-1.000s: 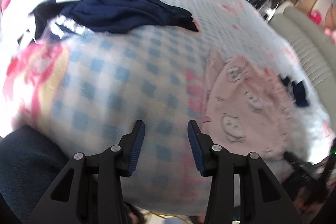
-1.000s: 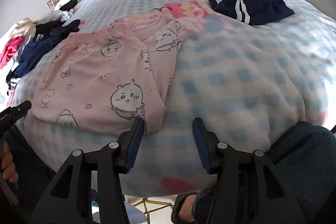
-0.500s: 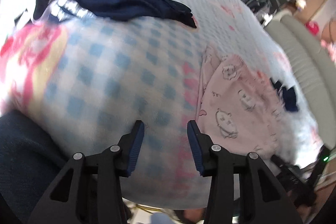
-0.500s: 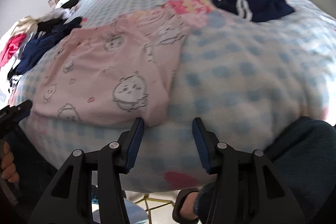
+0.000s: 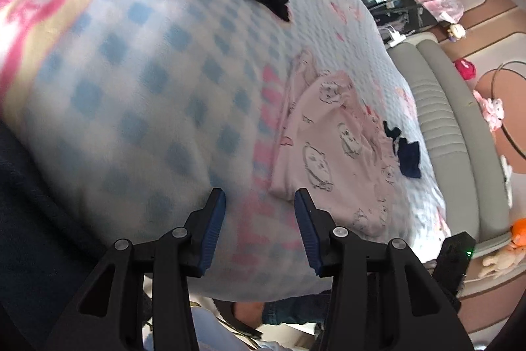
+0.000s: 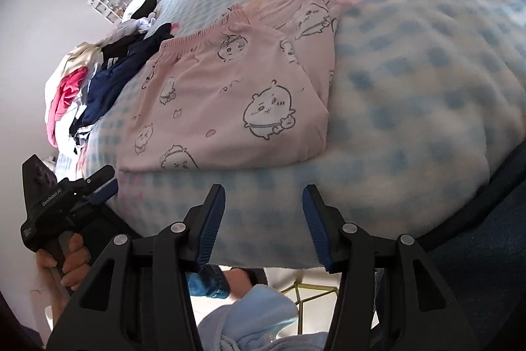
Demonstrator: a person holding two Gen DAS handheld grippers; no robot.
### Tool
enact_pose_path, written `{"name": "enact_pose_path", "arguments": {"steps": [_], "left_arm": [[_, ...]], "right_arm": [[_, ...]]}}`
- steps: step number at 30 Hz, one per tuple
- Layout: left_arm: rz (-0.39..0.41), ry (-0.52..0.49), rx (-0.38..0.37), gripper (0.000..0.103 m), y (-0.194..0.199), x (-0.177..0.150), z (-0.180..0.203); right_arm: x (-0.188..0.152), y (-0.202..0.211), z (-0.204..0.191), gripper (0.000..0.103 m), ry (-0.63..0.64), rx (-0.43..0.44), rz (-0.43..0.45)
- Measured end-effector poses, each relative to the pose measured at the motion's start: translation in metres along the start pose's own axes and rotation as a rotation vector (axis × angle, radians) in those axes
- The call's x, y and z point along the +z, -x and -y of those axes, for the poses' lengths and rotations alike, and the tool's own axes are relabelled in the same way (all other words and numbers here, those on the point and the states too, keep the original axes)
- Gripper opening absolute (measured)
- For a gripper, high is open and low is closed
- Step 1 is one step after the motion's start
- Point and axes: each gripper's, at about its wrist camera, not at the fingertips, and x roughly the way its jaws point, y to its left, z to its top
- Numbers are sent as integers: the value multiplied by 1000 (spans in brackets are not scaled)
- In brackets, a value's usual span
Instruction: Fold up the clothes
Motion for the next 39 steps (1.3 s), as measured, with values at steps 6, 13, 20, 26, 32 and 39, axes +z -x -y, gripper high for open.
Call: {"name": "enact_pose_path", "arguments": {"steps": [6, 13, 20, 26, 32, 39], "left_arm": [[-39, -21, -67, 46, -15, 9, 12], [-92, -111, -17, 45, -50, 18, 35], [-1, -224, 4, 8, -35, 21, 59], [4, -297, 33, 8, -19, 14, 63], [-49, -269, 136, 8, -26, 11, 42], [58, -230, 134, 8, 2, 16, 36]], "right_arm": [[5, 12, 31, 50, -157, 44, 116], [21, -18, 24, 53, -115, 71, 57], [19, -8, -1, 15, 13, -19, 126], [13, 19, -9, 13, 75, -42, 170], [-1, 4, 20, 14, -17, -28, 97], [-4, 19, 26, 28, -46, -41, 129]]}}
